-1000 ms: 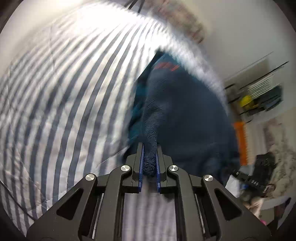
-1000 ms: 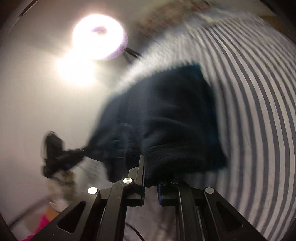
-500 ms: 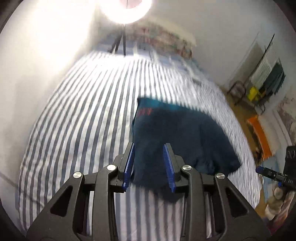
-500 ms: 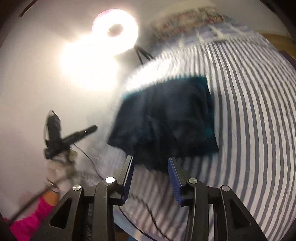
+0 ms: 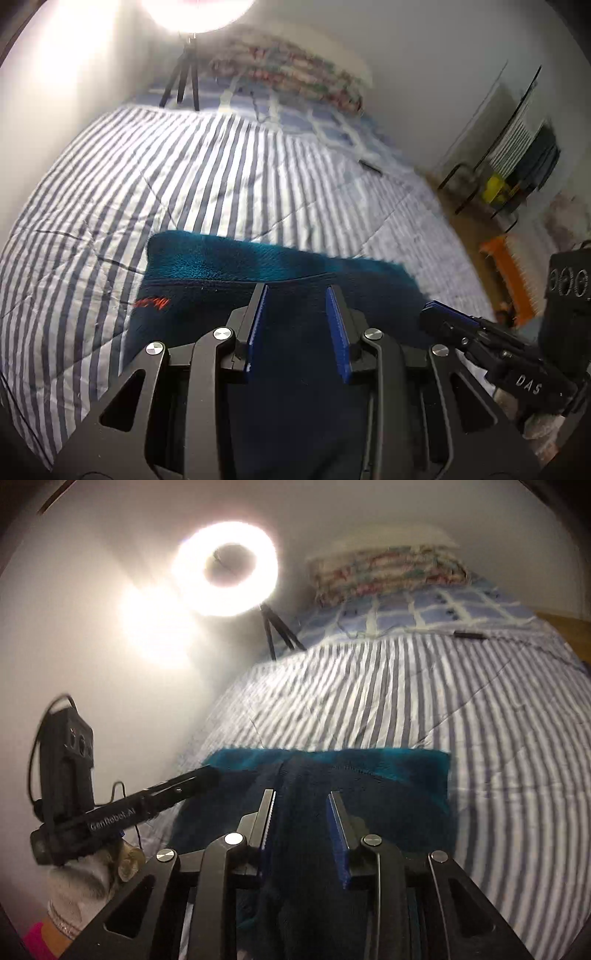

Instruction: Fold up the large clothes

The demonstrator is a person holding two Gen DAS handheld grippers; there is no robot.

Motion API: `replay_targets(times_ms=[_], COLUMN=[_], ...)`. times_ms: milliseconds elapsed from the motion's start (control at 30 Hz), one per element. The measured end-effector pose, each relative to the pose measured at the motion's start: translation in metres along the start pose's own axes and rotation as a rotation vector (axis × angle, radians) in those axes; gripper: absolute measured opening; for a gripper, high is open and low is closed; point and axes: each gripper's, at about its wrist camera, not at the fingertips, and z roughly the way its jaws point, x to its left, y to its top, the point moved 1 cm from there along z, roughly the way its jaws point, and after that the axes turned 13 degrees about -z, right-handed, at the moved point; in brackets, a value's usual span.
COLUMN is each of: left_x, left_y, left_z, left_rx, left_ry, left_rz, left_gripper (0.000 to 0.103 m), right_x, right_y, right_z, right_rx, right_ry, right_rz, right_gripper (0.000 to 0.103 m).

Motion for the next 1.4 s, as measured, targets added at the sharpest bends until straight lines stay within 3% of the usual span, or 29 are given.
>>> replay_targets(times_ms=[67,167,267,367,467,533,633,700,833,867,933,1000,1167,1400], left_x=[0.011,0.031,0.037,0.039,0.046,0.054,0.065,0.069,0.068,0.071,0.08,0.088,0.086,0.07], left_y=[-0.006,-0.019,-0.019,-0.014,0.009,0.021,0.029,0.028,0.027,0.027,0.022,0.016,0.019,-0.006], left_z=[0.02,0.054,0.059,0.044,0.007,-0.013,-0.013,-0.003,0.022,0.03,0.039,0.048,0.022,-0.048], left_rx=[0.045,0.104,0.106,0.113,0.02,-0.052,-0.066,-0.049,-0.038,-0.024,-0.008,-0.013,-0.025,-0.045], left_ry=[0.036,0.059,0.027,-0.02,-0.052,-0.052,-0.05,-0.03,0.07,0.106,0.145,0.144,0.138,0.042], left_rz=[0.009,0.058,0.034,0.013,-0.052,-0.079,-0.102,-0.101,-0.049,-0.039,-0.033,-0.044,-0.035,0.009], left_gripper=[0.031,0.018,0.017,0.017,0.017,0.017,0.017,0.017,0.017,0.021,0.039,0.045,0.044,0.041], right_x=[-0.004,-0.008,-0.011,-0.01,-0.012,-0.02,-0.039,-0.051,-0.059,-0.058,-0.063,-0.067,-0.058,-0.021], right_y=[-0.008,-0.026,-0.034,-0.031,-0.016,-0.003,0.005,0.006,-0.001,-0.005,-0.011,-0.024,-0.019,-0.041], right_z=[0.013,0.036,0.055,0.048,0.029,0.001,-0.014,-0.01,0.015,0.021,0.035,0.047,0.027,-0.03], right_rx=[0.045,0.131,0.16,0.18,0.129,0.027,-0.048,-0.054,0.015,0.042,0.086,0.119,0.114,0.106], right_ry=[-0.013,-0.033,-0.044,-0.038,-0.001,0.0,0.013,0.0,-0.021,-0.036,-0.097,-0.121,-0.162,-0.037], right_rz=[-0.03,-0.07,-0.079,-0.072,-0.069,-0.055,0.018,0.05,0.047,0.033,0.011,-0.002,-0.028,-0.117], right_gripper=[0.026,0.021,0.021,0.021,0.021,0.022,0.025,0.025,0.025,0.025,0.025,0.026,0.028,0.028])
